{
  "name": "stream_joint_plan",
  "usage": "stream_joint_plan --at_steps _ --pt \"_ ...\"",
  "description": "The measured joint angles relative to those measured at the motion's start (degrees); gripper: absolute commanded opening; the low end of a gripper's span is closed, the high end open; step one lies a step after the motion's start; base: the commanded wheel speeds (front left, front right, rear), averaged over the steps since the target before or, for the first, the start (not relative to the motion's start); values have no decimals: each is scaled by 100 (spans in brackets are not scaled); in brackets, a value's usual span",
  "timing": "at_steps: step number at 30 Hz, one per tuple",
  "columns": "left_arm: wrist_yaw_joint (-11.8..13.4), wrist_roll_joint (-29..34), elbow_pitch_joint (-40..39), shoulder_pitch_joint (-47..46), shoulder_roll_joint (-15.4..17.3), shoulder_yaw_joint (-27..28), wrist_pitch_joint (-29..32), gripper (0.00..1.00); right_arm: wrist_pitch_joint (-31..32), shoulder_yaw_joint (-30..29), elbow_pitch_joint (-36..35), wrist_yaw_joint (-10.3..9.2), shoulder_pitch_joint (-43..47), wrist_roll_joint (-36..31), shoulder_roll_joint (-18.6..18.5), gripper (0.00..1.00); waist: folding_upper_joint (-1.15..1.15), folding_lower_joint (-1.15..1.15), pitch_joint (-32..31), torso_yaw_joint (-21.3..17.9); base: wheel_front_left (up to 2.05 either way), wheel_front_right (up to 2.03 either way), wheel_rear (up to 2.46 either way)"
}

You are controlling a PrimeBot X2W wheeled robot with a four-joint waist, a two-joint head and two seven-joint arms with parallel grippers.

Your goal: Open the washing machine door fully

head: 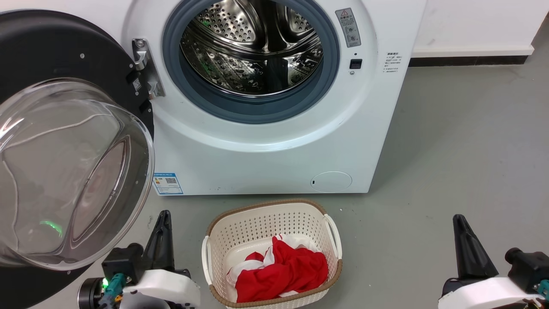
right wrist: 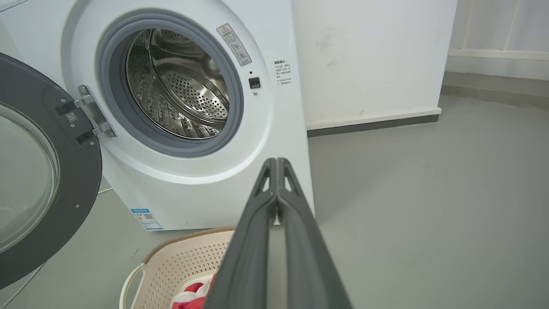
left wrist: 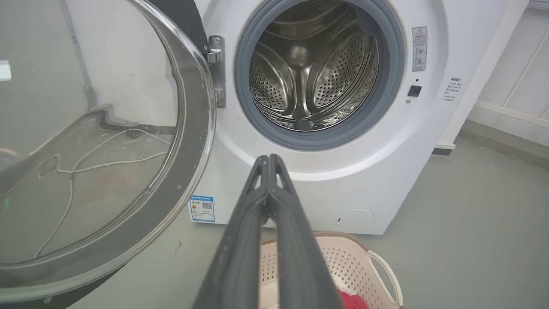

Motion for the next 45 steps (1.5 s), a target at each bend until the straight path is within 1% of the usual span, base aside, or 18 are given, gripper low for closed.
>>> stream_joint_plan --at_steps 4,5,15,30,45 --pt "-53 -477 26 -3 -1 66 107 0 85 -2 70 0 -21 485 -1 0 0 0 2 3 0 0 0" --pt "-82 -817 30 -5 -4 89 176 0 141 -3 119 0 -38 826 -4 0 0 0 4 5 0 0 0" --pt "-180 -1860 52 -24 -22 166 408 0 297 -12 281 -1 -169 1871 -18 0 0 0 9 13 0 0 0" --pt "-327 -3209 119 -107 -32 321 733 0 505 -37 479 -1 -370 3216 -37 0 0 0 17 24 0 0 0" --pt "-453 -4361 180 -180 -46 461 1015 0 705 -75 653 -1 -505 4362 -48 0 0 0 25 36 0 0 0"
